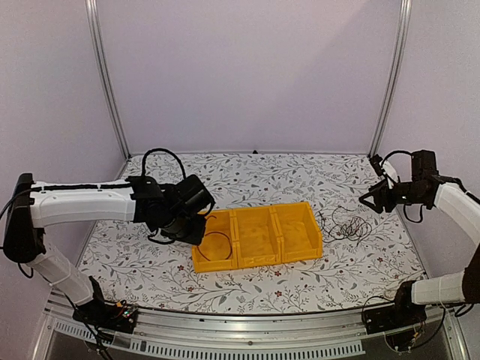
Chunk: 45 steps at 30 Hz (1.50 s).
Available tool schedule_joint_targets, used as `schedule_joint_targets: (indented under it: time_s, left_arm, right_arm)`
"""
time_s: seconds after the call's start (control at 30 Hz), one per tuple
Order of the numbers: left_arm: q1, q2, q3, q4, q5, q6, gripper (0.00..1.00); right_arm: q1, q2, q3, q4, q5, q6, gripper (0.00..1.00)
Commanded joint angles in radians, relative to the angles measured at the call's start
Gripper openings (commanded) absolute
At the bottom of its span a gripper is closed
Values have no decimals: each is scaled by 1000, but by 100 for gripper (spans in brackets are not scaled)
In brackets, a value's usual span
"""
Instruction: Untangle the cables
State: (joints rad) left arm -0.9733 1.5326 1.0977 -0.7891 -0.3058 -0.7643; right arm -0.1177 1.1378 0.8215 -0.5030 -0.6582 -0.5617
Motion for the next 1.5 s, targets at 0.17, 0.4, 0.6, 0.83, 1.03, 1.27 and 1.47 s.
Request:
schedule_joint_targets:
  time_s: [0.17, 0.4, 0.6, 0.83, 1.03, 1.27, 1.47]
  left_arm:
    - [-144, -70, -7, 301, -80, 141, 40]
    - [-268, 22, 17, 592, 29, 249, 40]
    - [-327, 139, 117, 597, 33, 284, 39]
    - [-347, 156, 119, 608, 0, 273, 40]
    - [-346, 167, 130, 596, 1, 261, 40]
    - [-346, 217, 166, 591, -2, 239, 40]
    - [-345, 253, 206, 567, -3, 243, 40]
  right_arm:
    - [7, 102, 59, -116, 100, -69, 62]
    - [9, 198, 94, -129, 156, -69, 59]
    - [5, 243, 89, -162, 283, -51, 41]
    - [-11, 260, 87, -139, 349, -46, 34]
    - [-11, 305, 53, -137, 341, -89, 32]
    - [-11, 341, 47, -92, 330, -100, 32]
    - [-11, 427, 72, -63, 305, -104, 25]
